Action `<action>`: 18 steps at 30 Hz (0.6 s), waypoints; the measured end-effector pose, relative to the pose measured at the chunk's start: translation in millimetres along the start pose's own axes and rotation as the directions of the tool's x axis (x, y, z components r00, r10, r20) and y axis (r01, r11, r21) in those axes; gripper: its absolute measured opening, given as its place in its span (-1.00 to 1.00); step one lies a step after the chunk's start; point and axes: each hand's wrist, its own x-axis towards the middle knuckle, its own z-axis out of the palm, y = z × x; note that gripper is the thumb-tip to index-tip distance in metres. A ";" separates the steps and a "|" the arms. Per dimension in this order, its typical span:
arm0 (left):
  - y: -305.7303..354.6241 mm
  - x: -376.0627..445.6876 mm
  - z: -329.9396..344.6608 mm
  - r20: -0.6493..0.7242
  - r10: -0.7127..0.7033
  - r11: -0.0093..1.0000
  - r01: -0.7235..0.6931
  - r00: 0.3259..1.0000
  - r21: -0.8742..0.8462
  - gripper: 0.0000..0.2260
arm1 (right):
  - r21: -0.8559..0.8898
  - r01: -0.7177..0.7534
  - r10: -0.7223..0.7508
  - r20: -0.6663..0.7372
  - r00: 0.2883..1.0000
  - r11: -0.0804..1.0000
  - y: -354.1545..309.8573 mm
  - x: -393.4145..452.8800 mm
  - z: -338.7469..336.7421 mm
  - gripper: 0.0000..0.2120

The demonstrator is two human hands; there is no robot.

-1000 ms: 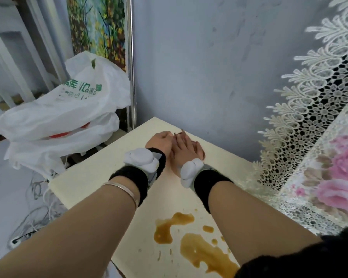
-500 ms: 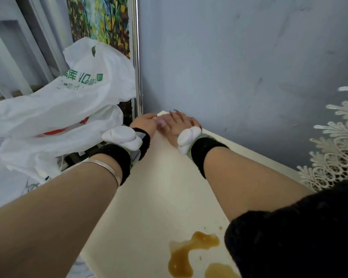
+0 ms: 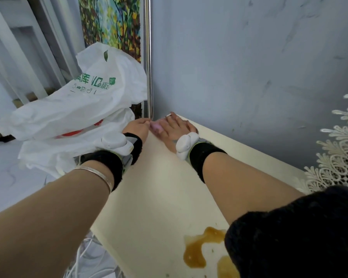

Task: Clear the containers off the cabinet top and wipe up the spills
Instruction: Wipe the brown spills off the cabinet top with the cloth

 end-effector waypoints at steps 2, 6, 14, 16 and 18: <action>-4.0 -6.7 -6.0 -0.018 -0.017 1.000 0.017 1.000 -0.002 -0.68 | 0.015 0.012 -0.012 0.009 1.000 1.000 -12.5 -7.5 1.1 -0.45; -13.4 -29.2 -18.6 -0.005 -0.037 0.999 0.038 0.999 0.009 -0.68 | 0.068 0.019 -0.019 0.000 1.000 0.998 -41.3 -25.5 7.5 -0.48; -32.5 -76.1 -56.2 -0.031 -0.143 0.990 0.143 0.989 0.003 -0.69 | 0.107 0.061 -0.063 0.016 0.998 0.992 -107.1 -78.9 7.7 -0.49; -37.3 -90.4 -67.0 -0.033 -0.166 0.986 0.167 0.986 0.006 -0.69 | 0.101 0.081 -0.088 0.076 0.993 0.992 -123.4 -89.7 8.0 -0.46; -42.7 -103.0 -77.3 -0.065 -0.188 0.981 0.190 0.980 0.028 -0.70 | 0.096 0.100 -0.111 0.125 0.986 0.990 -141.8 -102.8 7.0 -0.42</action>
